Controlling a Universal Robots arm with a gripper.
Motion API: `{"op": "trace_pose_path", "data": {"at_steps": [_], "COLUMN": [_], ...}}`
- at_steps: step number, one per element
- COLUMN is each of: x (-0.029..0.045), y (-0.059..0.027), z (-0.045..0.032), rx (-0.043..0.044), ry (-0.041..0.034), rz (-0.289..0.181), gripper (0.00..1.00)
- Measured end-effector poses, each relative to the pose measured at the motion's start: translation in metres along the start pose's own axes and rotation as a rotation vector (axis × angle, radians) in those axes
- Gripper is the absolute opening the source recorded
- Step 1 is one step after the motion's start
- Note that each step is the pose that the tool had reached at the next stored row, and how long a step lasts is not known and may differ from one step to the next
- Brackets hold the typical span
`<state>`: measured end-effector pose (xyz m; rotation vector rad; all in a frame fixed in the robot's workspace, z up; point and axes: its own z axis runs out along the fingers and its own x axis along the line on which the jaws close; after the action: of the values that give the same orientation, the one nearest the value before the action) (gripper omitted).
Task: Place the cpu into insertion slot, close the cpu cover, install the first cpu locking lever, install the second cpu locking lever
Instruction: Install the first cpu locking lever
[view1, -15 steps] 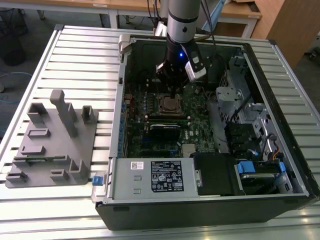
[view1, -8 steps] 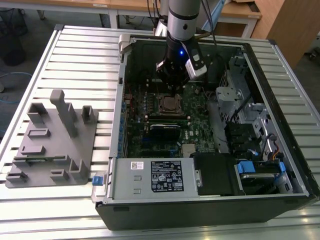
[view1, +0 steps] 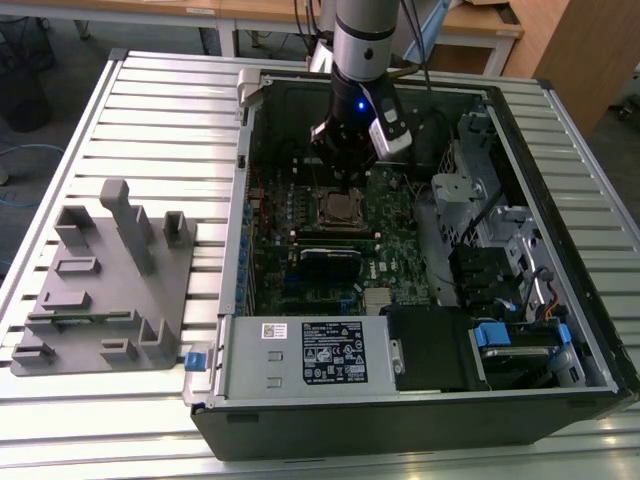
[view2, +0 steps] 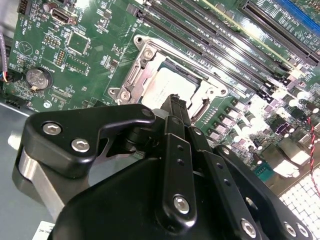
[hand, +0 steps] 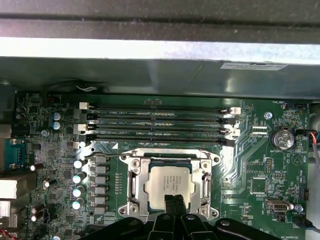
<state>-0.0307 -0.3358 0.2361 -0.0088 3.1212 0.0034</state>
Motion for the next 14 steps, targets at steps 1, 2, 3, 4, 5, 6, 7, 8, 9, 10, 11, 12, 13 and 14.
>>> {"op": "trace_pose_path", "data": {"at_steps": [1, 2, 3, 4, 5, 6, 7, 8, 9, 10, 11, 12, 13, 14], "x": [0.0, 0.0, 0.0001, 0.0001, 0.0001, 0.0001, 0.0001, 0.0001, 0.0001, 0.0003, 0.0007, 0.0014, 0.0024, 0.0038], "y": [0.0, 0.0, 0.0, 0.0, 0.0, 0.0, 0.0, 0.0, 0.0, 0.0, 0.0, 0.0, 0.0, 0.0], "z": [0.0, 0.0, 0.0, 0.0, 0.0, 0.0, 0.0, 0.0, 0.0, 0.0001, 0.0003, 0.0004, 0.0006, 0.0007], "rx": [0.0, 0.0, 0.0, 0.0, 0.0, 0.0, 0.0, -0.0001, 0.0, 0.0, -0.0001, -0.0002, -0.0001, 0.0], "ry": [0.0, 0.0, 0.0, -0.0001, 0.0, -0.0001, 0.0, 0.0, 0.0, 0.0, -0.0001, -0.0002, -0.0001, 0.0], "rz": [0.0, 0.0, 0.0, 0.0, 0.0, 0.0, 0.0, 0.0, 0.0, 0.0, 0.0, 0.0, 0.0, 0.0], "gripper": [0.11, 0.11, 0.11, 0.11, 0.11, 0.11, 0.11, 0.11, 0.11, 0.11, 0.11, 0.11, 0.11, 0.11]}}
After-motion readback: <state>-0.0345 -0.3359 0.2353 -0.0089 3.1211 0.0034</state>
